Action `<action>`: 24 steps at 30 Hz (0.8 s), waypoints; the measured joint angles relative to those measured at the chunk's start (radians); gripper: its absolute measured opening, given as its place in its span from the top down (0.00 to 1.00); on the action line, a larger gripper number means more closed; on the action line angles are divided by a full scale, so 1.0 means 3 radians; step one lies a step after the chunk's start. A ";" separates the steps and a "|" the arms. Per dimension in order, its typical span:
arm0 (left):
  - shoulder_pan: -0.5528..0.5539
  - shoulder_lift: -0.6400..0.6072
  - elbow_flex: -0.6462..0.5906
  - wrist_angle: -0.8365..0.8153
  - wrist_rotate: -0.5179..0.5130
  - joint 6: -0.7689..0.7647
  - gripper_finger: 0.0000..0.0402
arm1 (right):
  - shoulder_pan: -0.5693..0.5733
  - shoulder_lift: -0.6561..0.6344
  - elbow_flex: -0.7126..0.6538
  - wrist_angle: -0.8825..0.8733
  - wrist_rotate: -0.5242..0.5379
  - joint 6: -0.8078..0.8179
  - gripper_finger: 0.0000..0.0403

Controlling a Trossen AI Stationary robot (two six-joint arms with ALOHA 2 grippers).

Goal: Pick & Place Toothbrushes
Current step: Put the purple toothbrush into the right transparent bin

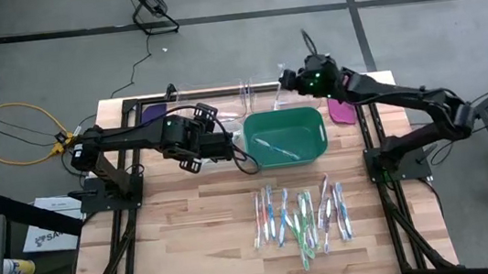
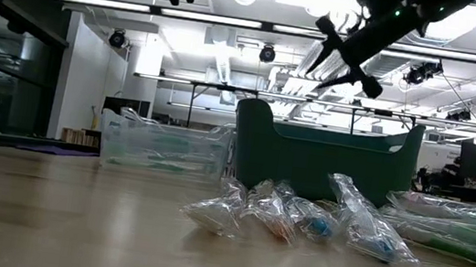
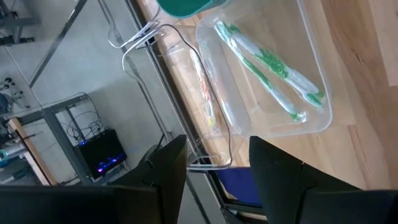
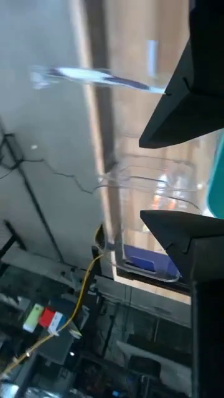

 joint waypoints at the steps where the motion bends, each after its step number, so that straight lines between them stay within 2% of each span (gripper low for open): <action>1: 0.0000 0.0000 0.0000 0.0001 0.0001 -0.0034 0.59 | -0.0020 -0.0043 0.0000 0.0010 -0.0003 -0.0119 0.59; 10: 0.0000 0.0000 0.0000 0.0225 0.0118 -0.0167 0.59 | -0.0142 -0.0222 0.0000 0.0283 -0.0161 -0.1140 0.69; 14: 0.0000 0.0000 0.0000 0.0333 0.0148 -0.0266 0.59 | -0.0287 -0.0147 0.0000 0.0497 -0.0373 -0.1458 0.82; 18: 0.0000 0.0000 0.0000 0.0498 0.0148 -0.0351 0.59 | -0.0429 -0.0006 0.0122 0.0419 -0.0637 -0.1857 0.97; 24: 0.0001 0.0000 0.0000 0.0666 0.0147 -0.0526 0.59 | -0.0589 0.0345 0.0543 0.0167 -0.0732 -0.2537 0.99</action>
